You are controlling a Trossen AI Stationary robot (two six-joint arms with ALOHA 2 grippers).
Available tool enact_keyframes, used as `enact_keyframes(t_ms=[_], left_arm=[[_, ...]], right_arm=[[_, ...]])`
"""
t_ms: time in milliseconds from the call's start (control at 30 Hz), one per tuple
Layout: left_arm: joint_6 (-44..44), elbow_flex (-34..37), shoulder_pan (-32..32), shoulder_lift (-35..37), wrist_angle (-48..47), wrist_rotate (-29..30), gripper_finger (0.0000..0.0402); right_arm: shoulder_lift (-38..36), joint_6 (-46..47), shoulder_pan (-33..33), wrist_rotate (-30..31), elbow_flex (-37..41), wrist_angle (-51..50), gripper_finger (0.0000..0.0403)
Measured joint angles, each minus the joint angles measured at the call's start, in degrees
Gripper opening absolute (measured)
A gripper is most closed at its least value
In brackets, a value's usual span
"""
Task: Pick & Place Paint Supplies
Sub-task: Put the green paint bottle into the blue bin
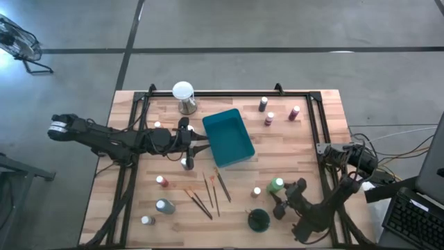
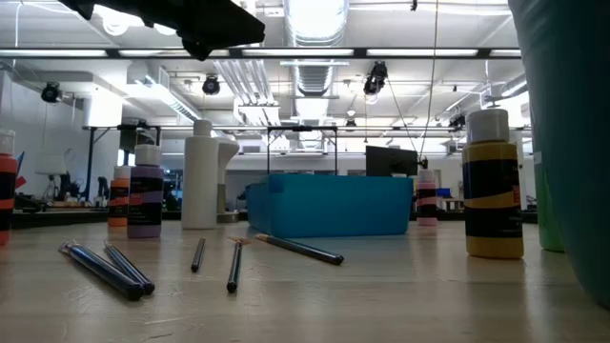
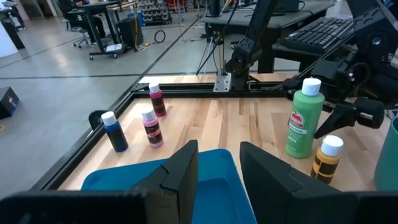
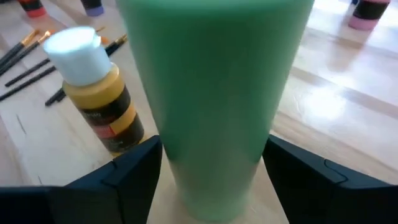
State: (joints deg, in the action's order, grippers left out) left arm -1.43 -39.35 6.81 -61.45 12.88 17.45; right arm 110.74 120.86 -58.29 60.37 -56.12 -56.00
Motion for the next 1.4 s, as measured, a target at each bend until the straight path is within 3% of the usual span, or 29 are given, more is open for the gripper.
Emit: enact_keyframes(t_ms=[100,367,833,1133,1400], left_arm=[[-0.02,0.00,0.00,0.00,0.00,0.00,0.0126],[-0.04,0.02,0.00,0.00,-0.02,0.00,0.0126],[-0.44,0.07,0.00,0.00,-0.70,0.00,0.0126],[-1.39,0.07,0.00,0.00,-0.63,0.00,0.0126],[-3.67,-1.84,-0.27,-0.02,-4.54,-0.34,0.0126]], right_arm=[[0.00,-0.42,0.25,2.62,-0.08,0.25,0.0287],[0.00,-4.52,3.37,2.87,0.22,1.21,0.0292],[-0.26,-8.94,5.25,2.35,-1.23,1.55,0.0205],[-0.79,-13.25,5.30,2.37,-2.60,1.11,0.0191],[-5.53,-12.64,5.30,2.11,-2.55,-8.66,0.0162]])
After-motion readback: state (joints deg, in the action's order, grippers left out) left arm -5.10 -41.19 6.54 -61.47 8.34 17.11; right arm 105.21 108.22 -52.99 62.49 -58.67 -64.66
